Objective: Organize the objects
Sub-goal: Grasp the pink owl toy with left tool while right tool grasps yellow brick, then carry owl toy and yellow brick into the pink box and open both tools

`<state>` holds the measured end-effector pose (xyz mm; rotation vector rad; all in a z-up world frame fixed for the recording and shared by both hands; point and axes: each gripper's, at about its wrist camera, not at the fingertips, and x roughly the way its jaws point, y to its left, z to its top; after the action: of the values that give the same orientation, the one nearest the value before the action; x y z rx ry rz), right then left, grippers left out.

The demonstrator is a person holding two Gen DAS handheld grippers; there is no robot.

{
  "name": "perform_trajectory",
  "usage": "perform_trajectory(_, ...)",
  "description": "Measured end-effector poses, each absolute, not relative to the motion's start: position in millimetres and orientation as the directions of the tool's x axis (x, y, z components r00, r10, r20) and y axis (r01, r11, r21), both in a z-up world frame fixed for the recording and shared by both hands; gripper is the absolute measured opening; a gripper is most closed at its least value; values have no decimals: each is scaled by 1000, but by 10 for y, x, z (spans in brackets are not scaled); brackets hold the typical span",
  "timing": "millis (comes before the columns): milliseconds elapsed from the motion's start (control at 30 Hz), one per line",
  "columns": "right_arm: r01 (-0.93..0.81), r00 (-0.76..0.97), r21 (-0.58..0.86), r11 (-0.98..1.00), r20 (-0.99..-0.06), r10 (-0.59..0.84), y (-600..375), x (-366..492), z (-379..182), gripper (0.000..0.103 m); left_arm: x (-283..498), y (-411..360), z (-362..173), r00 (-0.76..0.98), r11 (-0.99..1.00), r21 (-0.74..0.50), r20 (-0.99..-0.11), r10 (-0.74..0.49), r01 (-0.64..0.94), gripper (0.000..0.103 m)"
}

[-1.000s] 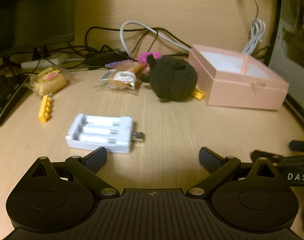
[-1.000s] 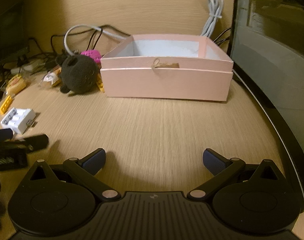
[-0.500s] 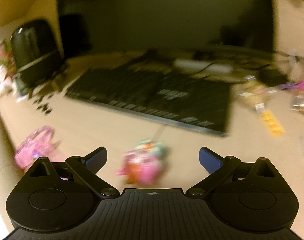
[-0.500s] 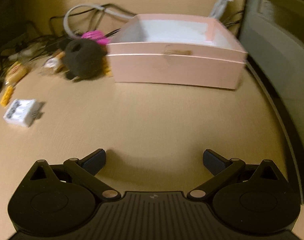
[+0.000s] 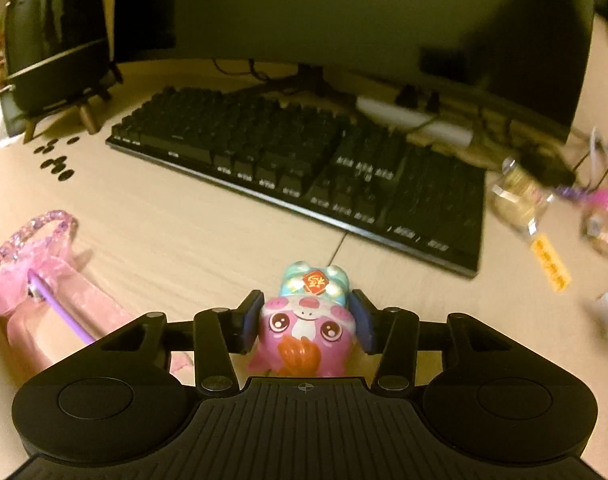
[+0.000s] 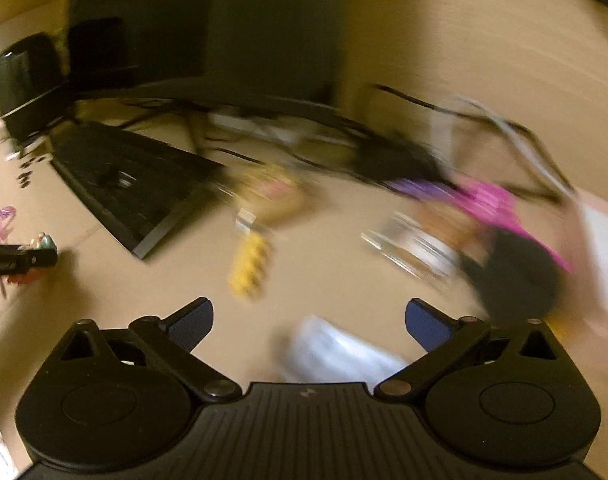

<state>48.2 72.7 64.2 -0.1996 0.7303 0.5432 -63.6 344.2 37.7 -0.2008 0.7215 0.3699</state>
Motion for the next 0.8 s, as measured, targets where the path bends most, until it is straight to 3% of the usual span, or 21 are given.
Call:
perform_trajectory(33,-547,608,0,837,-688,397,918,572,596,84,-667,3414,404,697,919,-66,-674,246,-388,51)
perform_trajectory(167,-534,569,-16,845,-747,345,1362,859,373,47,-800,3215,506,736,941,-141,-662,143,-309,51)
perform_trajectory(233,-527,554,3,850,-757,346,1405,908,316,39,-828,3091,537,753,948,-174,-651,92,-266,51)
perform_trajectory(267,-528,550,6,849,-760,348,1409,907,319,30,-825,3042,548,758,950,-190,-648,68,-247,51)
perform_trajectory(300,-534,540,6,845,-767,347,1421,919,328,12,-813,2991,559,763,952,-206,-645,43,-227,51)
perform_trajectory(533,-508,590,7,861,-726,354,853,487,851,12,-643,2427,624,764,958,-276,-633,-123,-75,51)
perform_trajectory(800,-328,679,-71,942,-711,183,-675,-188,1015,12,-397,1302,658,692,951,-276,-660,-292,137,51)
